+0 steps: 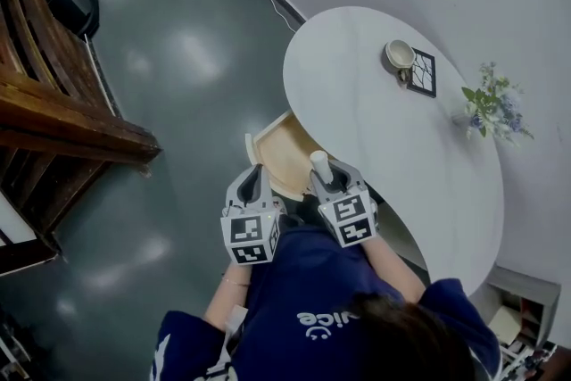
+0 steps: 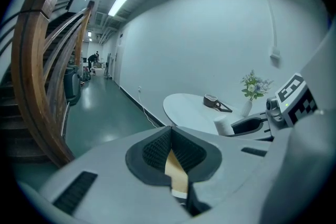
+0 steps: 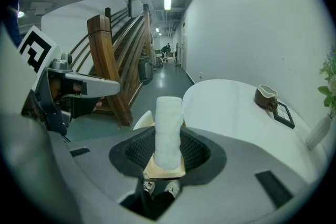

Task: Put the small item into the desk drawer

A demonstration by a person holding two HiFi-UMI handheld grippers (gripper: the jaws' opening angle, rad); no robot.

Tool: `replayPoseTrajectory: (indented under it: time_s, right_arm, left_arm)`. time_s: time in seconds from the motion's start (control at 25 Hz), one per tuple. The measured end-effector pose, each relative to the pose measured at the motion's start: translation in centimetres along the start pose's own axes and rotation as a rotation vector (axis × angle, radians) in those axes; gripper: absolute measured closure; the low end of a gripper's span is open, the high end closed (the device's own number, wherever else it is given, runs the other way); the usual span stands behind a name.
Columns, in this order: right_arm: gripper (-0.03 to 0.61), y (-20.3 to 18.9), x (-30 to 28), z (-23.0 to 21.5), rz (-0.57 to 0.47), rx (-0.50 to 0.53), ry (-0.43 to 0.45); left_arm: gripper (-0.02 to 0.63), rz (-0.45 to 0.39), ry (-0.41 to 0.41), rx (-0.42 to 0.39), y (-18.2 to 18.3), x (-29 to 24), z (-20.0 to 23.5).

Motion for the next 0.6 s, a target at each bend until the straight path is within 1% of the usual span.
replayPoseTrajectory:
  time_s: [0.12, 0.32, 0.52, 0.6]
  right_arm:
    - [0.431, 0.0, -0.7, 0.0, 0.022, 0.006, 0.022]
    - [0.431, -0.4, -2.6, 0.2, 0.080, 0.055, 0.033]
    - [0.431, -1.1, -4.4, 1.0, 0.122, 0.088, 0.085]
    - [0.431, -1.4, -5.2, 1.2, 0.140, 0.110, 0.097]
  left_arm:
    - [0.609, 0.005, 0.009, 0.003, 0.1, 0.0, -0.3]
    - [0.609, 0.014, 0.033, -0.001, 0.0, 0.2, -0.3]
    - [0.609, 0.032, 0.075, 0.005, -0.4, 0.6, 0.3]
    - [0.609, 0.041, 0.098, 0.019, -0.7, 1.0, 0.7]
Point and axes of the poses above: the fingertips, and each gripper's own axes: x backward along the fingers, z to its left, y out of its top, the point moved 1 cm from there along x, backward along the fingers, and after that the axes turned 11 degrees about -x, right-handed, at the moved point
